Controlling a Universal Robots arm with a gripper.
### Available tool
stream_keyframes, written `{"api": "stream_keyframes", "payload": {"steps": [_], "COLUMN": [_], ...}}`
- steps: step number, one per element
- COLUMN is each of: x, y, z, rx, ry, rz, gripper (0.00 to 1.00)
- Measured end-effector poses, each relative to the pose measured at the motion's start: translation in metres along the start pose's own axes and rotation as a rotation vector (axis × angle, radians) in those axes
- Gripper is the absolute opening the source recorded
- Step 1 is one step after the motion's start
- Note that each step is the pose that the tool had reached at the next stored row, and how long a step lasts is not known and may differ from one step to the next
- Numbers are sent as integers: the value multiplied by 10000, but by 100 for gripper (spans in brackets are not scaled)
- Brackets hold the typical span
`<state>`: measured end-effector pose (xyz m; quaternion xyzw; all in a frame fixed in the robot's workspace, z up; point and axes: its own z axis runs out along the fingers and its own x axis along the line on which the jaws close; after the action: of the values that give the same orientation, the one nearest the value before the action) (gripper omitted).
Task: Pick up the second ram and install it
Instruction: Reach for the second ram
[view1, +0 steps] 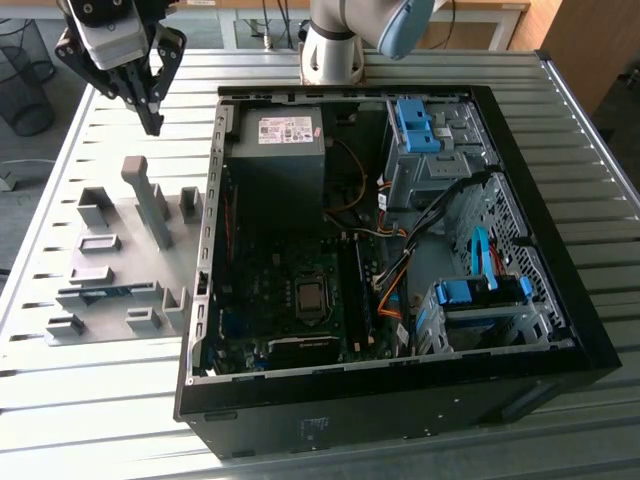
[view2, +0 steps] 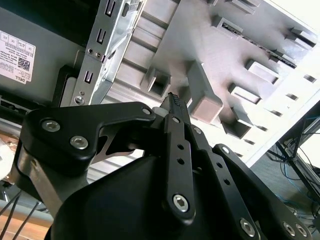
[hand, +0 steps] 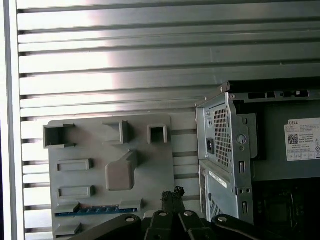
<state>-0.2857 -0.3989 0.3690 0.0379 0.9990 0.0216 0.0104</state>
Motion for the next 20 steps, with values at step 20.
{"api": "stream_keyframes", "payload": {"steps": [20], "x": [245], "y": [-19], "z": [-4], "rx": [1], "ry": [1], "rz": [0], "gripper": [11]}}
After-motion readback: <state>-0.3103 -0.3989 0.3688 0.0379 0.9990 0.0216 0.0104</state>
